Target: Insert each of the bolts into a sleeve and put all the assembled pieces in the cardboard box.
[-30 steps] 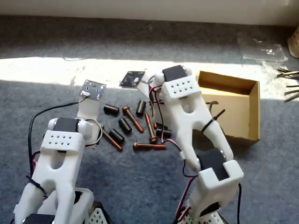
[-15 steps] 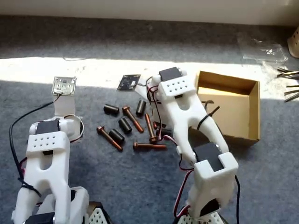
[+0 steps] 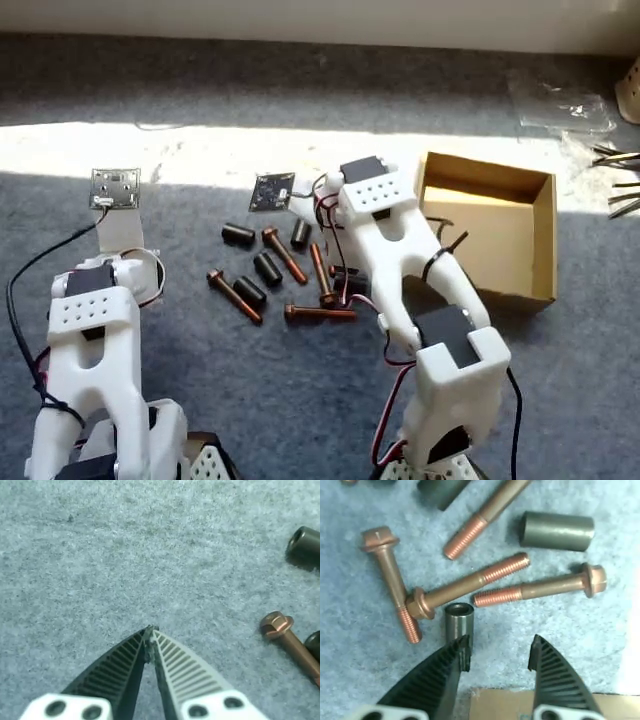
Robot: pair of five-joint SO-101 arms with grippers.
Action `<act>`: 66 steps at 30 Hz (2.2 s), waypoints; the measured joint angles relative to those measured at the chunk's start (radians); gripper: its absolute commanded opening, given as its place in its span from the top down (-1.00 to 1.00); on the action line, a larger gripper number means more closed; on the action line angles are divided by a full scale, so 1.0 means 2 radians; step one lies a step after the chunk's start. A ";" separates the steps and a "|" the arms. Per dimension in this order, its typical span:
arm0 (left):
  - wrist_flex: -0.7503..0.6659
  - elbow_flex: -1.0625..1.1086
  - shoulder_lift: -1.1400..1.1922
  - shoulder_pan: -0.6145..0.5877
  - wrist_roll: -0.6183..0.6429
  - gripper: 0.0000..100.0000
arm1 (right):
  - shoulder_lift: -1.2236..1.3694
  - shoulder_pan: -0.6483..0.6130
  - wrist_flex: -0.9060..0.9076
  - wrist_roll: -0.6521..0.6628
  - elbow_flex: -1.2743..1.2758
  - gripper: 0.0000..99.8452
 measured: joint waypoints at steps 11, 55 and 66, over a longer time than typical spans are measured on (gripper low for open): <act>-0.055 0.031 0.000 0.003 0.000 0.98 | 0.000 0.002 -0.027 0.000 0.051 0.62; -0.057 0.031 0.000 0.003 0.000 0.98 | -0.002 -0.010 -0.110 -0.163 0.120 0.97; -0.057 0.031 0.000 0.003 0.000 0.98 | -0.004 -0.009 -0.117 -0.168 0.131 0.98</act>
